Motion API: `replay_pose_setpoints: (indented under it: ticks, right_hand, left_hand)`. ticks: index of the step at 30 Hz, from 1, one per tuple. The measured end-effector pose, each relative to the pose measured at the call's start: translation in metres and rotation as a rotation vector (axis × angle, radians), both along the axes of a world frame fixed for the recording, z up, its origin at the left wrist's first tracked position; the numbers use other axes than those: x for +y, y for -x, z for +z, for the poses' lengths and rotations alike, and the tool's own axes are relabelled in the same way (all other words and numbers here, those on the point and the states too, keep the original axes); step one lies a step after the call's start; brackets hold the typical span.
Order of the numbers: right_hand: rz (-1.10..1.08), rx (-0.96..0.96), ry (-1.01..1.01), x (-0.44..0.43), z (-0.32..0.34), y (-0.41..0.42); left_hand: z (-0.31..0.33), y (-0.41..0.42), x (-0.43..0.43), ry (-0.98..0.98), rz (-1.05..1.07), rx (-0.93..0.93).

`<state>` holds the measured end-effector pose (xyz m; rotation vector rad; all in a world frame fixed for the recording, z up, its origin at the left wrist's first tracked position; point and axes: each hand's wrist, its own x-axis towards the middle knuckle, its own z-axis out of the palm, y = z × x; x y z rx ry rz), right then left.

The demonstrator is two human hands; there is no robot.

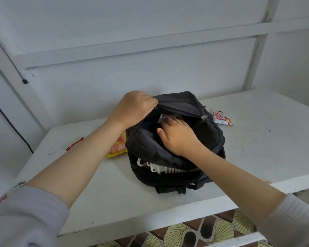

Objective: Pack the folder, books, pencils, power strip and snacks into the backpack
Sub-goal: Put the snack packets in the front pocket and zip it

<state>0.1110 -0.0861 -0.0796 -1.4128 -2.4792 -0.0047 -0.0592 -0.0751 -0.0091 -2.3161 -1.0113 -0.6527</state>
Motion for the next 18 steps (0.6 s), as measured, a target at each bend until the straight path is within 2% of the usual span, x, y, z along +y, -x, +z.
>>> replay_pose_setpoints:
  ticks: [2,6,8,11,15,18]
  right_hand:
    - [-0.030,-0.010,-0.042,-0.004,-0.001,0.000]
    - [-0.066,-0.067,0.265,0.013,-0.003,-0.002]
    - [-0.069,-0.082,0.349,0.021,0.000,-0.002]
    - [0.024,-0.082,0.326,0.011,0.011,-0.007]
    - [0.260,0.069,0.336,-0.020,0.037,-0.044]
    - [0.297,0.296,0.121,-0.020,0.044,-0.085]
  left_hand:
    - [0.000,0.002,0.001,-0.035,-0.004,-0.017]
    - [0.002,0.000,0.004,-0.090,-0.009,-0.065]
    - [0.001,0.000,0.006,-0.094,0.006,-0.080]
    - [-0.001,0.000,0.010,-0.066,0.051,-0.112]
    - [-0.003,-0.006,0.012,-0.001,0.124,-0.194]
    - [-0.008,-0.017,0.009,0.098,0.198,-0.277]
